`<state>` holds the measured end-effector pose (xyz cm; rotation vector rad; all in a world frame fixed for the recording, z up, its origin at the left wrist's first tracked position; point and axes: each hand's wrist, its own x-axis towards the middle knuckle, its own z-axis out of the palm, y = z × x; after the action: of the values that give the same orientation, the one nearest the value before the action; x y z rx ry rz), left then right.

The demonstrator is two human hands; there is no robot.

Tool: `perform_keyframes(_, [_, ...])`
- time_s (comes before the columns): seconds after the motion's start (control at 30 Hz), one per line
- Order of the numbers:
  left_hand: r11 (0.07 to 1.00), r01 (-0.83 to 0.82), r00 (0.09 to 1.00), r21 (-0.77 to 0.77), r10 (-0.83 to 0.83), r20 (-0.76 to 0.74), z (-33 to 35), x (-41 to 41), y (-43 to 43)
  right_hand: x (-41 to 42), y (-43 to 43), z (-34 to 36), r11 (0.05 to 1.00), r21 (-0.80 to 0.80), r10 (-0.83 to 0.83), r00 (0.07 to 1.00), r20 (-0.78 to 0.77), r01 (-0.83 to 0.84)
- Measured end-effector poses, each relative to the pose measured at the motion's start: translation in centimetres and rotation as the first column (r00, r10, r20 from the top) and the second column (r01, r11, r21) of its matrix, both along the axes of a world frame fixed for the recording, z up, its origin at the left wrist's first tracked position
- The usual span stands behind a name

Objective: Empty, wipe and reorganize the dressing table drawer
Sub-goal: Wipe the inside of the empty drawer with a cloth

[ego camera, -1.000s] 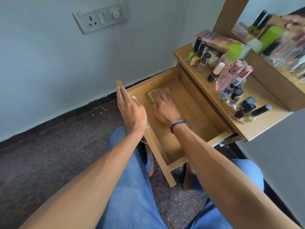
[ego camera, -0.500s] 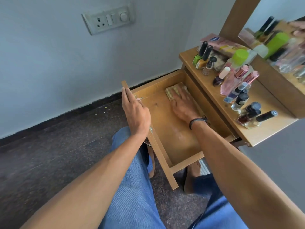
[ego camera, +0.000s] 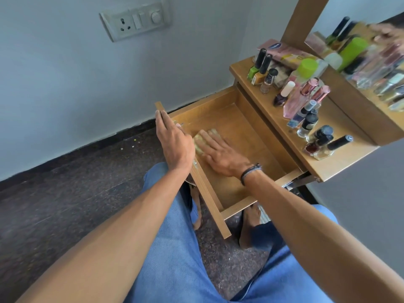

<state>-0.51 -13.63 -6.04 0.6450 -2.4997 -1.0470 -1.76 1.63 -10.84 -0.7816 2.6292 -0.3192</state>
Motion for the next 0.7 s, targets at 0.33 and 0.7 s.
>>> perform_keyframes(0.33, [1.000, -0.002, 1.000, -0.002, 0.002, 0.008, -0.1, -0.3, 0.0, -0.5, 1.7, 0.3, 0.976, 0.089, -0.203, 0.979, 0.030, 0.199])
perform_keyframes(0.7, [1.000, -0.003, 0.999, 0.015, 0.002, 0.048, 0.0, -0.2, 0.0, -0.7, 6.0, 2.3, 0.912, 0.409, -0.011, 0.996, 0.086, -0.025])
